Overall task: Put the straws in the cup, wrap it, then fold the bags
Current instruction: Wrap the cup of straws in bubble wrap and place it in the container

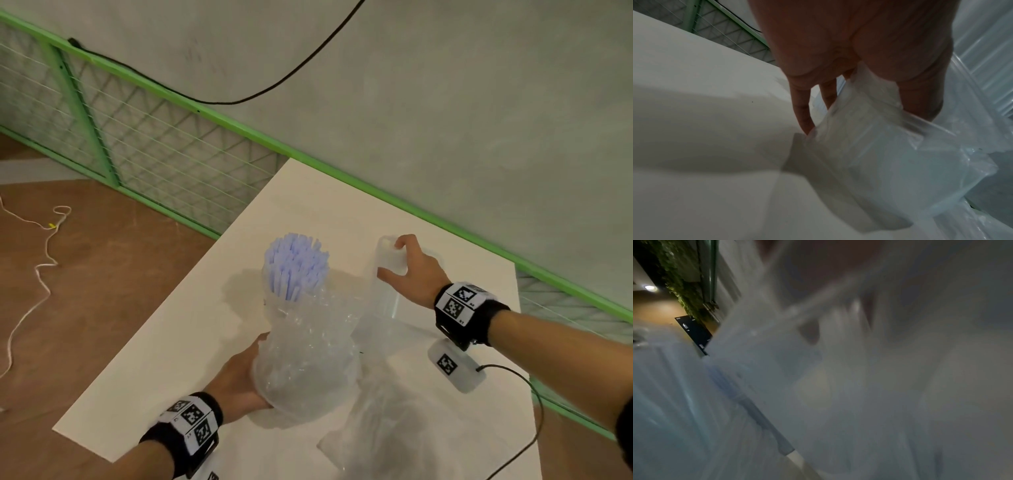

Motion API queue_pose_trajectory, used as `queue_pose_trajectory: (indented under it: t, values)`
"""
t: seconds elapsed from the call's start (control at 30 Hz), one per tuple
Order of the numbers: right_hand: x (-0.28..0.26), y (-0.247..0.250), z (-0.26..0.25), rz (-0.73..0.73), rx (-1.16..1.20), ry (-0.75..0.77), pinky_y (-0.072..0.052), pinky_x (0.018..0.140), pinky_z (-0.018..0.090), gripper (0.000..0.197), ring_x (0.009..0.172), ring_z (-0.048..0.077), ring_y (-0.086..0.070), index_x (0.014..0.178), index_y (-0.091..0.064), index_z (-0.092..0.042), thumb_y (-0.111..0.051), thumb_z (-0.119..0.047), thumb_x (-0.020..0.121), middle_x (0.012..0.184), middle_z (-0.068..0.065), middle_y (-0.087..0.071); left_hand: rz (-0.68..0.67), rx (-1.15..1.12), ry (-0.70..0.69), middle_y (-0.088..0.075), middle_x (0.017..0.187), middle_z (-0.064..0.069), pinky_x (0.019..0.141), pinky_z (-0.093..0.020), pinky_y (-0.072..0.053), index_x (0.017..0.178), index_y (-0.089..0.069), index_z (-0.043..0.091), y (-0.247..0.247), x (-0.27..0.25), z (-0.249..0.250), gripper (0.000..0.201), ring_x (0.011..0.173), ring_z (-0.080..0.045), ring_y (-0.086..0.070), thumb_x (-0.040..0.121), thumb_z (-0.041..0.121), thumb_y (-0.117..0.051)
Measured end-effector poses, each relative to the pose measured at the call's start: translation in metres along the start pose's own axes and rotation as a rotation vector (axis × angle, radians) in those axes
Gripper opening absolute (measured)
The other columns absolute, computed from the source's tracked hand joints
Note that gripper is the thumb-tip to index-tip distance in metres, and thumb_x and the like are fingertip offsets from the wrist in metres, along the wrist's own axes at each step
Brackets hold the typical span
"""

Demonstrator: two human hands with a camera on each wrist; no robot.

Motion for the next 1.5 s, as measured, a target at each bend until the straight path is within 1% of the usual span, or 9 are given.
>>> queue_pose_trajectory:
  t: [0.27, 0.47, 0.53, 0.67, 0.8, 0.97, 1.17, 1.37, 1.5]
  values:
    - [0.007, 0.002, -0.003, 0.119, 0.077, -0.047, -0.041, 0.063, 0.032, 0.031, 0.073, 0.032, -0.056, 0.105, -0.036, -0.021, -0.058, -0.039, 0.093, 0.079, 0.008, -0.056, -0.001, 0.016, -0.005, -0.065, 0.112, 0.030, 0.092, -0.020, -0.049, 0.124, -0.049, 0.035, 0.000, 0.000, -0.001, 0.082, 0.105, 0.006, -0.062, 0.054, 0.030, -0.091]
    - [0.000, 0.033, -0.015, 0.096, -0.086, 0.001, -0.046, 0.084, 0.034, 0.056, 0.090, 0.024, -0.054, 0.127, -0.043, -0.014, -0.059, -0.053, 0.089, 0.114, 0.003, -0.045, 0.010, 0.023, -0.011, -0.066, 0.110, 0.030, 0.095, -0.027, -0.049, 0.121, -0.051, 0.037, 0.000, -0.001, 0.000, 0.081, 0.105, 0.006, -0.062, 0.049, 0.038, -0.089]
    - [-0.015, 0.047, -0.018, 0.136, -0.134, 0.071, -0.043, 0.082, 0.033, 0.046, 0.089, 0.020, -0.051, 0.122, -0.047, -0.018, -0.060, -0.049, 0.090, 0.111, -0.002, -0.043, 0.012, 0.027, -0.009, -0.066, 0.110, 0.028, 0.097, -0.030, -0.049, 0.120, -0.051, 0.038, -0.001, -0.001, 0.000, 0.081, 0.105, 0.004, -0.063, 0.048, 0.038, -0.089]
    - [-0.049, 0.054, -0.013, -0.180, -0.289, 0.274, -0.039, 0.069, 0.021, 0.010, 0.067, 0.000, -0.055, 0.098, -0.058, -0.033, -0.063, -0.035, 0.090, 0.082, -0.012, -0.061, 0.026, 0.053, 0.002, -0.066, 0.109, 0.029, 0.097, -0.034, -0.050, 0.114, -0.055, 0.045, 0.000, 0.000, -0.002, 0.076, 0.104, 0.001, -0.063, 0.046, 0.042, -0.088]
    - [-0.066, 0.033, 0.000, -0.399, -0.288, 0.345, -0.035, 0.069, 0.005, 0.018, 0.072, -0.005, -0.054, 0.108, -0.067, -0.026, -0.051, -0.024, 0.099, 0.096, -0.015, -0.065, 0.045, 0.071, 0.023, -0.066, 0.107, 0.031, 0.092, -0.030, -0.051, 0.112, -0.055, 0.048, 0.000, 0.000, -0.005, 0.075, 0.101, 0.004, -0.063, 0.045, 0.041, -0.088]
    - [-0.037, 0.028, 0.010, -0.168, -0.422, 0.408, -0.043, 0.086, 0.033, 0.045, 0.089, 0.018, -0.049, 0.127, -0.058, -0.031, -0.054, -0.006, 0.091, 0.119, -0.003, -0.044, 0.055, 0.106, 0.041, -0.060, 0.098, 0.044, 0.081, -0.016, -0.048, 0.108, -0.049, 0.050, -0.001, 0.002, -0.008, 0.075, 0.094, 0.017, -0.058, 0.055, 0.020, -0.093]
    - [-0.007, 0.020, 0.008, -0.317, -0.547, 0.420, -0.041, 0.084, 0.027, 0.032, 0.087, 0.015, -0.053, 0.126, -0.063, -0.026, -0.059, -0.018, 0.095, 0.131, 0.002, -0.050, 0.055, 0.120, 0.060, -0.061, 0.100, 0.042, 0.092, -0.028, -0.050, 0.111, -0.048, 0.049, 0.000, 0.003, -0.013, 0.079, 0.098, 0.011, -0.059, 0.047, 0.033, -0.091]
    - [0.000, 0.016, 0.007, -0.113, -0.373, 0.429, -0.040, 0.091, 0.025, 0.031, 0.099, 0.021, -0.059, 0.126, -0.061, -0.017, -0.056, -0.014, 0.096, 0.131, 0.003, -0.055, 0.057, 0.130, 0.040, -0.059, 0.103, 0.043, 0.096, -0.032, -0.049, 0.112, -0.048, 0.051, -0.001, 0.002, -0.014, 0.079, 0.105, 0.003, -0.059, 0.045, 0.041, -0.089]
    - [-0.004, 0.027, 0.011, 0.116, -0.569, 0.424, -0.040, 0.094, 0.050, 0.035, 0.121, 0.032, -0.039, 0.121, -0.061, -0.032, -0.063, -0.023, 0.087, 0.139, 0.003, -0.043, 0.067, 0.129, 0.045, -0.060, 0.103, 0.042, 0.095, -0.032, -0.050, 0.113, -0.048, 0.052, 0.000, 0.002, -0.014, 0.080, 0.102, 0.009, -0.060, 0.047, 0.038, -0.091]
Point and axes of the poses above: each hand's wrist, its own x-axis towards the middle knuckle, its own y-axis out of the back of the hand, z = x × y, the point moved 2 cm from there along x, towards the middle knuckle
